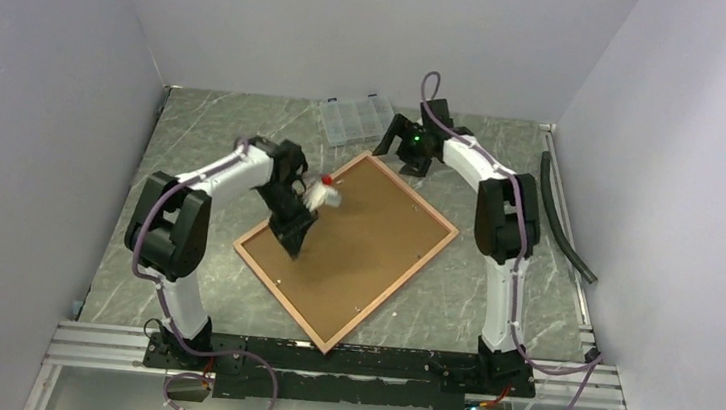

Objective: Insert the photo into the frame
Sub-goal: Adjust the photo frame at the center of the board.

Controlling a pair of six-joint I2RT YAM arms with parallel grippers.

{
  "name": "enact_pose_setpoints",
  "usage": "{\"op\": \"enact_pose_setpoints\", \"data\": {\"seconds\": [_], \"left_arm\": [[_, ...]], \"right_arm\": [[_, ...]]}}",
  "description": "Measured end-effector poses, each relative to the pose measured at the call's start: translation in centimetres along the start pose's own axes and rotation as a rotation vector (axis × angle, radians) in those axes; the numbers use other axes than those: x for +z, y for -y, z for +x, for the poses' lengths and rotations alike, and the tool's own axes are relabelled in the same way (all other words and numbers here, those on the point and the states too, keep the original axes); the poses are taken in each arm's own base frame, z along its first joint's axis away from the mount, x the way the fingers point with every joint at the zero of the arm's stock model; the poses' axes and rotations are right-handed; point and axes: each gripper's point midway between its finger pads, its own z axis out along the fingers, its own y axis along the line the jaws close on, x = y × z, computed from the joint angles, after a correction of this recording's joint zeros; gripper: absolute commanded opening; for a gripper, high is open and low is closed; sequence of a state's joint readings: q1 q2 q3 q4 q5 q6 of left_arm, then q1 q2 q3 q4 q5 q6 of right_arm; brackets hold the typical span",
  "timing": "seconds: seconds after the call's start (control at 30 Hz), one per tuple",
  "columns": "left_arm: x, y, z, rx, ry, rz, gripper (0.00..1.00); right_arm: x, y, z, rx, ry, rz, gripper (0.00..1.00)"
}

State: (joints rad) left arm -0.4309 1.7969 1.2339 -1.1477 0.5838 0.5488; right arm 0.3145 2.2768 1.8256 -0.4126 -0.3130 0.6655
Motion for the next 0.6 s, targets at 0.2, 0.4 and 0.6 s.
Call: {"op": "enact_pose_setpoints", "data": {"seconds": [0.2,0.4,0.6], "left_arm": [[-9.7,-4.4,-5.1,-0.008,0.265,-0.143,0.38],[-16.9,-14.6,-4.4,-0.237,0.483,-0.295,0.43],[-13.0,-19.3,-2.2,-0.386,0.456,-0.211,0.46]], "right_arm": [[-9.7,-0.2,0.0,0.034,0.092,0.004,1.0],[-16.5,1.6,6.7,0.086,0.103,-0.011,1.0],[-18.2,7.8,19.1,0.215,-0.084,0.058,1.0]]}}
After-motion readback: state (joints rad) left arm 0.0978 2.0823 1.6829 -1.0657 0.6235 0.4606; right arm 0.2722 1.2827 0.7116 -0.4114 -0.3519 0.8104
